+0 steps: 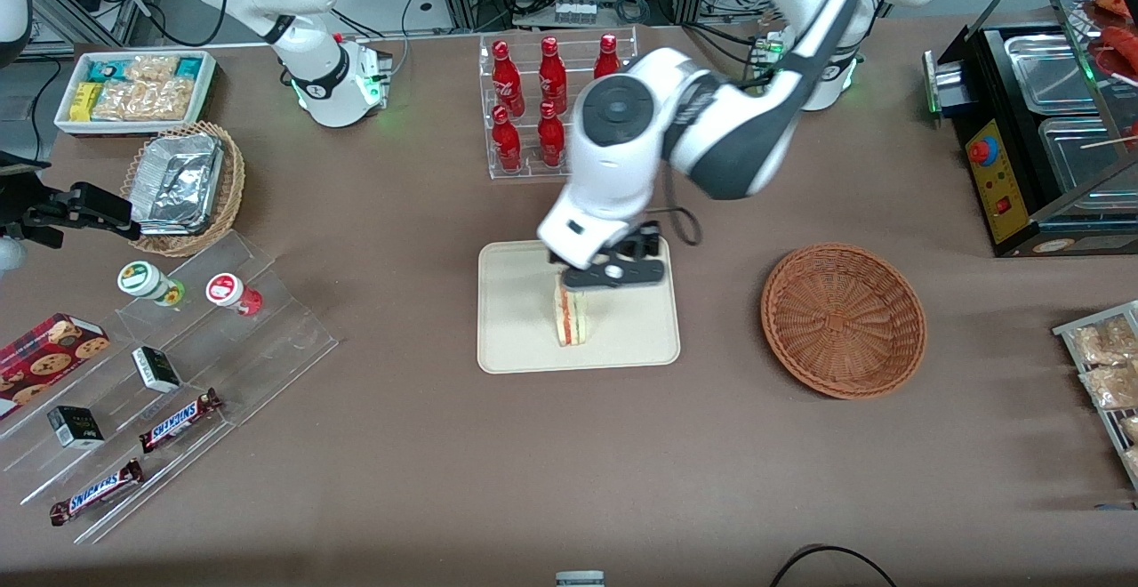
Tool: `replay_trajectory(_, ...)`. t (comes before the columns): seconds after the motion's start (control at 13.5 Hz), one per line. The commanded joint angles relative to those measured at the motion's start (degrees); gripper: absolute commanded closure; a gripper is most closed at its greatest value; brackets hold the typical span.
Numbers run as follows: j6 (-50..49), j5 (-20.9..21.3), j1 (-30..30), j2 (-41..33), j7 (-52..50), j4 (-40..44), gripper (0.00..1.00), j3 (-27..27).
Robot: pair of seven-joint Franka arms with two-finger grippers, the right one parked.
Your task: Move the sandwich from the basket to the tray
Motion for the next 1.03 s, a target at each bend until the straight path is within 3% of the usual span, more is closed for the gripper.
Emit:
replay_trajectory(0.0,-0.28,0.34,3.74,-2.63,0.28,-3.40,0.00,-0.29)
replay_trajectory(0.74,-9.32,-1.76,18.95,-8.43,21.79,-5.77,0.00,-0.38)
replay_trajectory(0.96,-11.86,-5.54,25.18,-12.29,28.38,-8.85,0.00,-0.91)
